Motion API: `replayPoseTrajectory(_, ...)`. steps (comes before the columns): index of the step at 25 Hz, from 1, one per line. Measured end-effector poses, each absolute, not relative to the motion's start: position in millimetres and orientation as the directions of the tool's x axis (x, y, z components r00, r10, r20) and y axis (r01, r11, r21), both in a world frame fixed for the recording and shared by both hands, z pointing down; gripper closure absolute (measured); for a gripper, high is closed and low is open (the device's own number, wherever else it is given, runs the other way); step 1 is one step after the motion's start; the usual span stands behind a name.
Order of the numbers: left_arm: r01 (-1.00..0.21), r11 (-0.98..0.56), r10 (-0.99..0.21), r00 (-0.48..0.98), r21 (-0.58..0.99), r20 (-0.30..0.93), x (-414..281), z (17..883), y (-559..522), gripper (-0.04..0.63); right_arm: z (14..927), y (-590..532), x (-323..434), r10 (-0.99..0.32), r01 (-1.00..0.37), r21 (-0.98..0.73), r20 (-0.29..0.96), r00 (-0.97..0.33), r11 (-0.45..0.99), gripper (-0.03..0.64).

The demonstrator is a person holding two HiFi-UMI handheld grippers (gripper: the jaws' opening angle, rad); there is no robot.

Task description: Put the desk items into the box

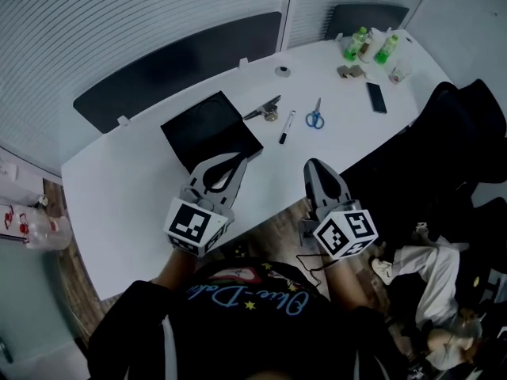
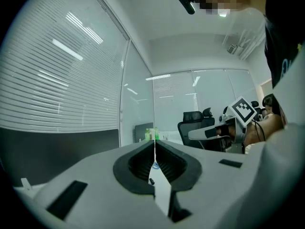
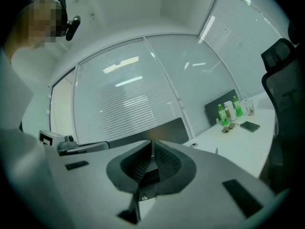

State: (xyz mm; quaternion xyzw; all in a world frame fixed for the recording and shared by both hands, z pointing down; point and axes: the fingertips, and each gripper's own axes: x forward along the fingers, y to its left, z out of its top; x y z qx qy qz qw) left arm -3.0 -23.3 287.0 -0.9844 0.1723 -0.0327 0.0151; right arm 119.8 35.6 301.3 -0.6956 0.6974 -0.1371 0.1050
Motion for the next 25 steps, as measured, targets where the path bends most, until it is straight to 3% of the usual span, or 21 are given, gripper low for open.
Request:
replayPoseTrajectory(9, -0.282, -0.959, -0.283, 0.957, -0.019, 0.058, 6, 303, -51, 0.586, 326, 7, 127, -0.989, -0.948, -0.304, 0.14, 0.054, -0.095, 0.561)
replayPoseTrajectory(25, -0.356, -0.934, -0.355, 0.929, -0.005, 0.104, 23, 325, -107, 0.586, 420, -98, 192, -0.924, -0.946, -0.264, 0.374, 0.078, -0.186, 0.515)
